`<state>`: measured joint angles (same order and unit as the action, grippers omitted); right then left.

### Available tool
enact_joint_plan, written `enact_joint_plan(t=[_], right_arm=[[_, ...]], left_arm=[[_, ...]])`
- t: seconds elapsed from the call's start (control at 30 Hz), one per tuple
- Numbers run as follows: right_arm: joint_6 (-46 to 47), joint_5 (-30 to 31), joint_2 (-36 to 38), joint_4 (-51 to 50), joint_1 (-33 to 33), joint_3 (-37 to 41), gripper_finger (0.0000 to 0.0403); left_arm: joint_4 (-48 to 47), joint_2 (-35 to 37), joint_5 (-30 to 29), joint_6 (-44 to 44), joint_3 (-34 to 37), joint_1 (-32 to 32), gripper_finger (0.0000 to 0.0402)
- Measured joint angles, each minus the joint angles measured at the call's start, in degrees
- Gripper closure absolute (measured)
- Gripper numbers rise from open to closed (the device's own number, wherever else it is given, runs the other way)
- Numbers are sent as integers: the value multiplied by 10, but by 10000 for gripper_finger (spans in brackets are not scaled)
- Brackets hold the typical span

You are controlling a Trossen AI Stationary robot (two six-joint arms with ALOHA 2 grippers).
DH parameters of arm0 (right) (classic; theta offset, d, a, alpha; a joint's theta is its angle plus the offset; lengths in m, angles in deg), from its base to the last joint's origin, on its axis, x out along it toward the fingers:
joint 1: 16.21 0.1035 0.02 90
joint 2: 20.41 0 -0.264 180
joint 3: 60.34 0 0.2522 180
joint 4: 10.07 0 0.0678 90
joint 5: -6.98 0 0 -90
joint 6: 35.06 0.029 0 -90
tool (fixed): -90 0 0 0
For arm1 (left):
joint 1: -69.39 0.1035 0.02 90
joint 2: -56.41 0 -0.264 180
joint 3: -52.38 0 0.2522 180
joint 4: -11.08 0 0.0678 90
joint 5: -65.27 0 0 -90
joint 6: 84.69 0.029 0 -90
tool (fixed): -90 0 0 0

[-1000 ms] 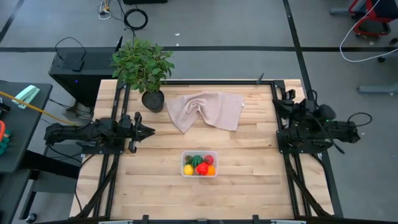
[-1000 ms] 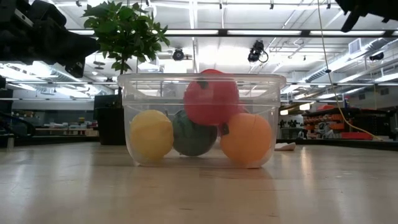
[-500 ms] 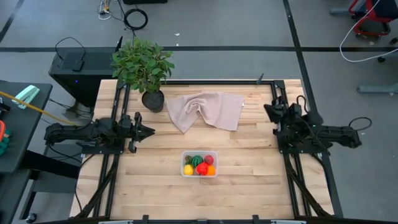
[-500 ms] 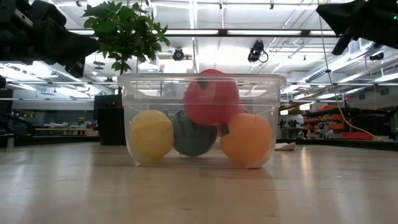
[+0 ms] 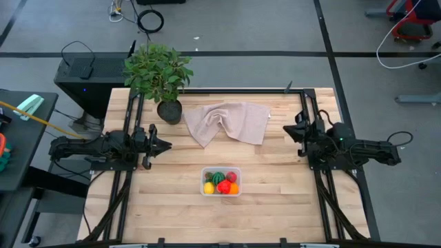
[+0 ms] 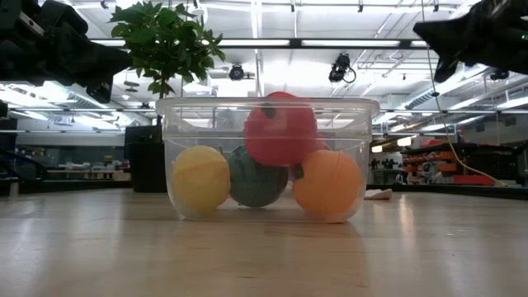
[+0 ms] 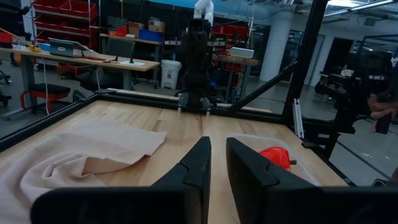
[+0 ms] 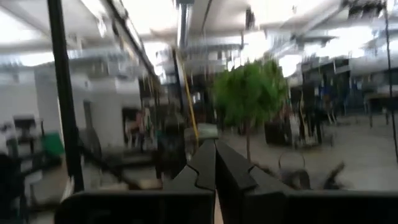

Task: Pick and placing Produce into tupperware
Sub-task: Return to Home Position

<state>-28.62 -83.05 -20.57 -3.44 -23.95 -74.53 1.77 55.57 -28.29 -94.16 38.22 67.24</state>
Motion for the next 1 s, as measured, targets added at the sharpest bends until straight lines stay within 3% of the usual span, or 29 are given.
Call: enact_joint_plan(t=[0.33,0.6,1.0], right_arm=[[-45,-50,0,-180,0,0,398],[-34,-95,0,-174,0,0,397],[-69,-72,-58,-178,59,0,395]], left_arm=[[0,0,0,0,0,0,337],[0,0,0,0,0,0,340],[0,0,0,0,0,0,339]])
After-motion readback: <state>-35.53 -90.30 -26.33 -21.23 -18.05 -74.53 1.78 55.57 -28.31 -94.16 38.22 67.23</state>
